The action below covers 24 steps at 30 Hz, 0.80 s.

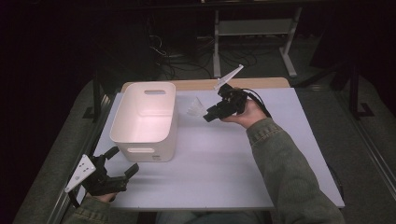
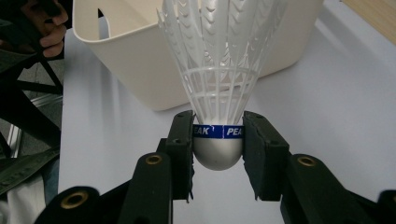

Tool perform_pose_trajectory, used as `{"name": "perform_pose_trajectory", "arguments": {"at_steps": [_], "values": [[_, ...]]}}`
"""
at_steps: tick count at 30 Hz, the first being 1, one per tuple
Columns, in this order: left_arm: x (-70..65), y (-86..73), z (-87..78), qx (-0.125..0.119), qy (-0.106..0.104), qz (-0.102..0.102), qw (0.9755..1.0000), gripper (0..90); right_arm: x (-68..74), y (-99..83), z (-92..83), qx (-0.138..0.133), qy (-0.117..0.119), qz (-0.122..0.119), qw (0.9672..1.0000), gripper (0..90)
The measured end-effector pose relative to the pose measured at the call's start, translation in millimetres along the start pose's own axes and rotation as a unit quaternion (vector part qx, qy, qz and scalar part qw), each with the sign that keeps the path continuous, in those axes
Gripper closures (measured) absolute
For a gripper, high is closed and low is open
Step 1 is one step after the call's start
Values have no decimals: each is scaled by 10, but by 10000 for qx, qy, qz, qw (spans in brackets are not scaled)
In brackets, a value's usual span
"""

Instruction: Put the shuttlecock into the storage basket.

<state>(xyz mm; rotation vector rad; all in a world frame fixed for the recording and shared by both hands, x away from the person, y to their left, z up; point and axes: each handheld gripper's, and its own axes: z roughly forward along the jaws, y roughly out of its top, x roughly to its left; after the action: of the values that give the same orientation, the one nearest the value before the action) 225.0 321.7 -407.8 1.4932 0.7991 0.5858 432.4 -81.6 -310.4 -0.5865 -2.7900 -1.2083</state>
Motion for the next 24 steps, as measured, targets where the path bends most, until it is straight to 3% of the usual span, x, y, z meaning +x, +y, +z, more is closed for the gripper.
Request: {"name": "perform_pose_trajectory", "arguments": {"at_steps": [12, 24], "values": [[1, -2, 1, -5, -8, 18, 10000, 0, 122, 163, 26, -17, 44, -167, 9999, 640], [0, -3, 1, -9, -8, 12, 10000, 0, 143, 301, 57, -104, 66, -266, 9996, 640]]}}
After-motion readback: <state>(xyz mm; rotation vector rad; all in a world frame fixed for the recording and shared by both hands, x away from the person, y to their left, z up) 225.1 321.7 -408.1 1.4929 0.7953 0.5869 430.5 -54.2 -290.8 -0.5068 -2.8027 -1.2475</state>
